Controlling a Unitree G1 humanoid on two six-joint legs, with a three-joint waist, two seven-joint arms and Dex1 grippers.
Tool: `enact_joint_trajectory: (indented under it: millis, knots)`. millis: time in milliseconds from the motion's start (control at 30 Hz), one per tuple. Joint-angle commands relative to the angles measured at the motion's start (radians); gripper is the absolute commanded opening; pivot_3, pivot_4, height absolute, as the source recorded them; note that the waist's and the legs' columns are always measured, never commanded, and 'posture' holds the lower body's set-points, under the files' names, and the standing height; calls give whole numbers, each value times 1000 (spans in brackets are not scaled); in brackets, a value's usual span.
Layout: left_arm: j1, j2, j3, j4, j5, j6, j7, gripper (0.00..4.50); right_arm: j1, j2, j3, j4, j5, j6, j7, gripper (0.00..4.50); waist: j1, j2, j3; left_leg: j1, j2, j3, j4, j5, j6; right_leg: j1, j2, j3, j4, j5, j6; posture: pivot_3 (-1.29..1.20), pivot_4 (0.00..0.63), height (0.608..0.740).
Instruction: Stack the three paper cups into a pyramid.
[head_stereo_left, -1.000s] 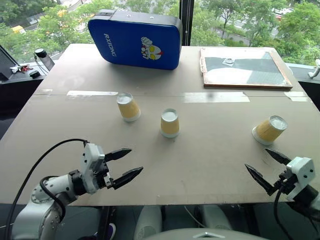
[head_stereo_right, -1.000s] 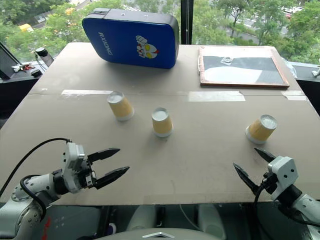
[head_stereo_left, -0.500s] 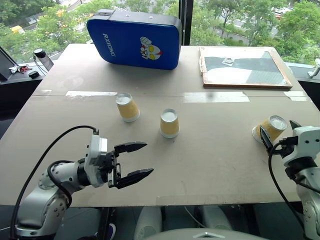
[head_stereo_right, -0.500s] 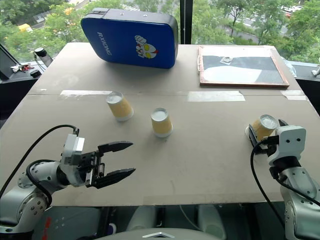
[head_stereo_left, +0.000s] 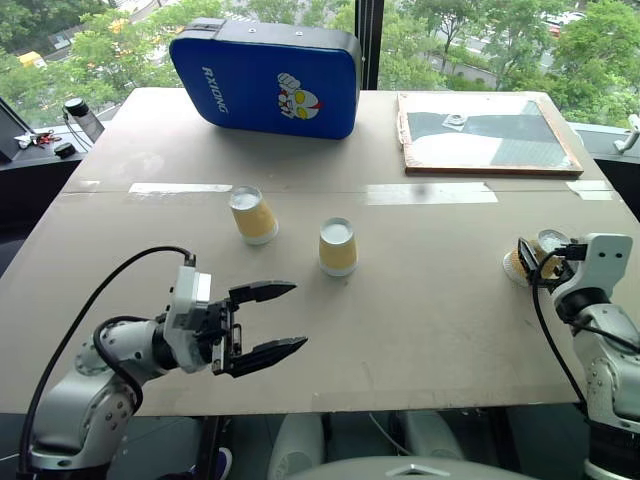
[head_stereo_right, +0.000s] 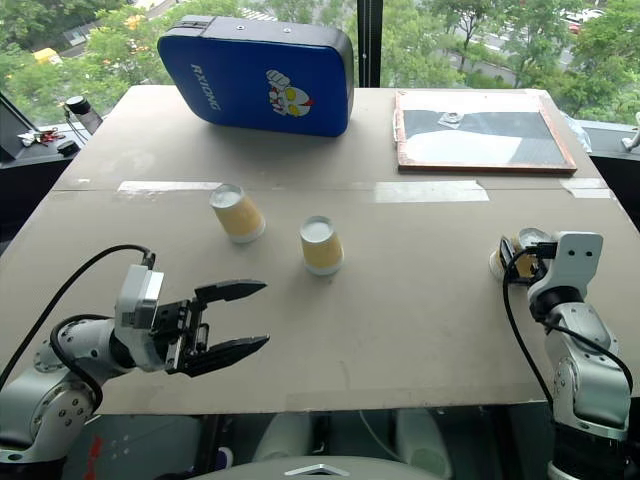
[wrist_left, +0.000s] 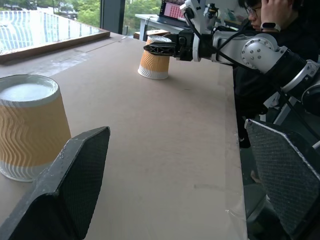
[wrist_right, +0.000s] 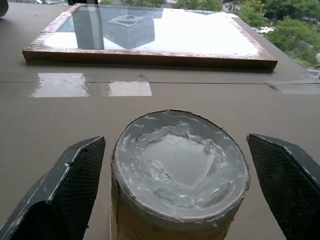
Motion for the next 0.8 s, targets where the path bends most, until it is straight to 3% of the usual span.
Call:
enact_joint_trajectory:
  millis: [33,133,267,467,600,800]
  knots:
    - [9,1,11,-39,-17,-16,-8,4500,-15,-21,-28,-11,11,-11,0,3146,2,0,0,0,0,0,0,0,0,0,0,0,0,0,0,0,150,740]
    - [23,-10,14,-45,-14,-23,6,4500,-9,-34,-26,-38,27,3,14,2060,1,0,0,0,0,0,-1,0,0,0,0,0,-1,0,0,0,150,740]
    - [47,-66,25,-12,27,-96,28,4500,19,-69,29,-124,63,18,94,2060,0,1,1,0,0,0,-1,0,0,0,0,0,-2,0,0,0,150,740]
    - [77,-52,52,75,28,-128,-40,4500,-2,-101,220,-263,93,100,178,2060,-4,1,1,1,1,0,-4,0,0,0,1,0,-2,0,0,0,150,740]
    - [102,-43,87,115,7,-135,-83,4500,-76,-89,340,-259,58,131,172,2060,-4,0,1,0,0,0,-4,0,0,-1,0,0,-3,0,0,0,150,740]
    - [140,-50,123,118,-11,-122,-91,4500,-125,-115,422,-242,56,117,247,2060,3,0,1,-2,0,-1,-4,0,0,-1,-1,-2,-4,0,0,0,150,740]
